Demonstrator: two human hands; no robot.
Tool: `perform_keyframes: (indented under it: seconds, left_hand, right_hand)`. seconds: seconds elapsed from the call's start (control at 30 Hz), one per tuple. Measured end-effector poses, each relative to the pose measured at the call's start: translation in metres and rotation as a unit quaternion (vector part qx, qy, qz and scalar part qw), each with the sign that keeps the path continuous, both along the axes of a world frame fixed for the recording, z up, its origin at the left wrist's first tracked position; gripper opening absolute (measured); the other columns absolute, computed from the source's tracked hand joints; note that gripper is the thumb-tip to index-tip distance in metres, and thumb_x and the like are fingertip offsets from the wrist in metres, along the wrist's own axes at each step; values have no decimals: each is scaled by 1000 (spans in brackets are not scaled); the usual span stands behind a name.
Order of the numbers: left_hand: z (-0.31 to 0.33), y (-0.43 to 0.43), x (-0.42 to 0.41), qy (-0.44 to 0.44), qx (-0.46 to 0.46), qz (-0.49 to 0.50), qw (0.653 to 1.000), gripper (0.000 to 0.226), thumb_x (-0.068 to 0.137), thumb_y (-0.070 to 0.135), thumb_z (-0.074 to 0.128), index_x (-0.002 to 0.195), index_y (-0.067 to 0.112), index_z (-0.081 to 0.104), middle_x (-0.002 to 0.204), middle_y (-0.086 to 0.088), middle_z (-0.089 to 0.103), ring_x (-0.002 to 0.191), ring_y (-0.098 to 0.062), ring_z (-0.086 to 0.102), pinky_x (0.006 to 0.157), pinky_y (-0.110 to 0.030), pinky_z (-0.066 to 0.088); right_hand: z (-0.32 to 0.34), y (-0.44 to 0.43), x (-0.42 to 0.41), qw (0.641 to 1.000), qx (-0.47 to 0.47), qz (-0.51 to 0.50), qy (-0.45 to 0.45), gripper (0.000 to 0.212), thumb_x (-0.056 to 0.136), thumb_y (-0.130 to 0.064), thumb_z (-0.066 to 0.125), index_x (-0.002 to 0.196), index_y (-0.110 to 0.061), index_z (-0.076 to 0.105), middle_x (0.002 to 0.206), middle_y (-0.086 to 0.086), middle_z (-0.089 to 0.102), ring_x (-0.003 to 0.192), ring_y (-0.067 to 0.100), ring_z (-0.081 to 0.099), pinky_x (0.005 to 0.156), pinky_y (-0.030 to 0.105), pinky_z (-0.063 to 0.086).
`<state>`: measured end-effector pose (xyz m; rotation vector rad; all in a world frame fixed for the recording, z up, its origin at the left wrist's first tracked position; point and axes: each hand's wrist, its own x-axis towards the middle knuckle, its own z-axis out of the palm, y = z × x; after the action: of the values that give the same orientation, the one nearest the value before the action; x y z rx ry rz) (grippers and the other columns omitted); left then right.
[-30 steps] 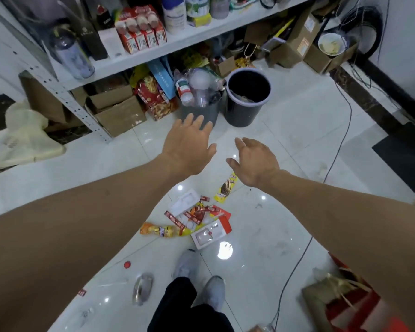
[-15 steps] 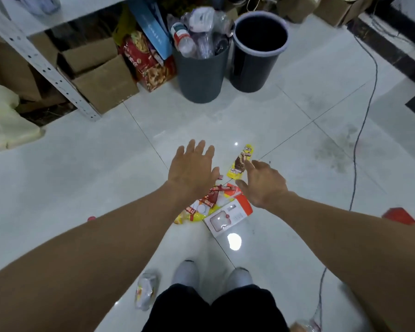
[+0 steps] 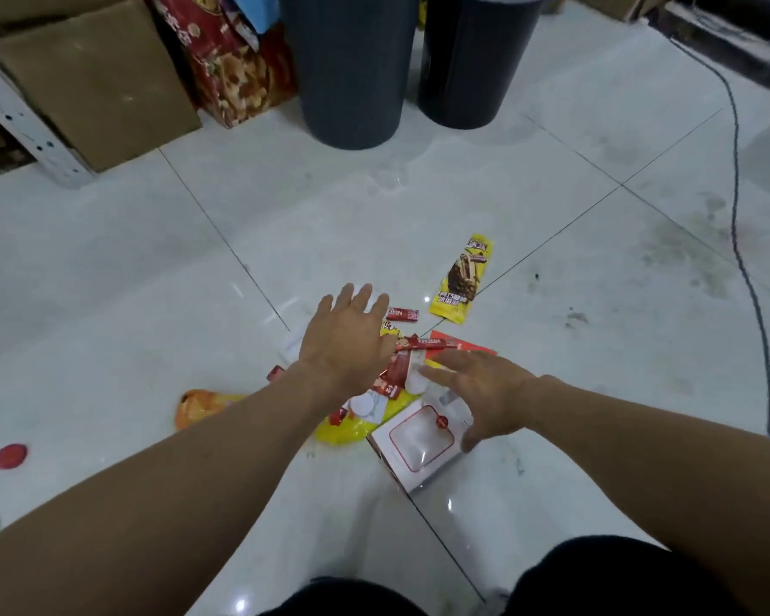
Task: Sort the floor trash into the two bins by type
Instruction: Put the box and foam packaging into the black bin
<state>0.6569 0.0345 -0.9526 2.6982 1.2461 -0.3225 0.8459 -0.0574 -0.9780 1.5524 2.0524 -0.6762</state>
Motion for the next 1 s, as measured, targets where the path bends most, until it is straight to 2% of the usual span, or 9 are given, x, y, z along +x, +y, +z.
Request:
perform_keyframes:
  seconds: [0.13,0.23,0.5,0.67,0.77,0.83,0.9,1.0]
  left_hand:
    - [-43,0,-4,5,14,-3,1000,60,100,47,30,151,17,21,158,-9,20,146,-28,17,116,-43,20]
    - [-55,-3,-10,4,25,-4,1000,60,99,48,30,151,18,22,159,-9,21,145,-28,18,115,-43,21]
    - [-49,-4,-19,-13,18,2,1000,61,100,49,29,152,18,20,159,-9,19,146,-28,15,118,-44,16]
    - [-43,1,-23,-6,24,9,1000,62,100,49,29,153,18,18,160,-9,17,147,-29,14,118,-44,16]
    - [-32,4,-28,-12,30,23,999,62,100,49,28,153,19,16,160,-8,15,147,-28,13,119,-43,15]
    - [-22,8,-32,-11,38,28,999,63,100,49,28,154,19,14,161,-7,14,148,-27,11,119,-42,15]
    - [-11,16,-36,-10,52,30,998,62,100,48,27,154,19,13,161,-7,13,148,-27,10,119,-42,14]
    - [4,30,-41,-20,65,49,996,62,101,48,27,154,19,13,161,-7,13,148,-27,10,119,-42,13]
  right_hand:
    - [-30,3,11,995,-17,88,-43,128,60,-59,82,154,-31,0,163,1,1,149,18,2,121,39,8]
    - [-43,-1,8,994,-36,88,-51,127,62,-55,83,154,-31,-1,163,3,4,149,21,4,120,43,5]
    - [-59,-4,-19,992,-22,118,-50,110,72,-31,83,154,-23,9,156,9,24,143,28,23,119,42,18]
    - [-52,1,-19,991,-2,126,-53,111,70,-39,82,153,-24,9,151,8,30,138,28,29,115,40,25]
    - [-38,10,-16,996,23,82,-36,112,69,-50,80,153,-23,10,151,7,30,137,27,30,115,39,26]
    - [-27,20,-16,998,57,37,-19,113,67,-58,76,152,-23,11,148,6,33,133,27,34,109,38,31]
    - [-15,35,-20,995,97,0,-6,114,66,-57,76,152,-22,11,142,6,39,127,27,39,101,35,38]
    - [2,60,-28,989,145,-31,3,115,64,-55,77,152,-22,10,139,8,41,125,28,41,98,37,42]
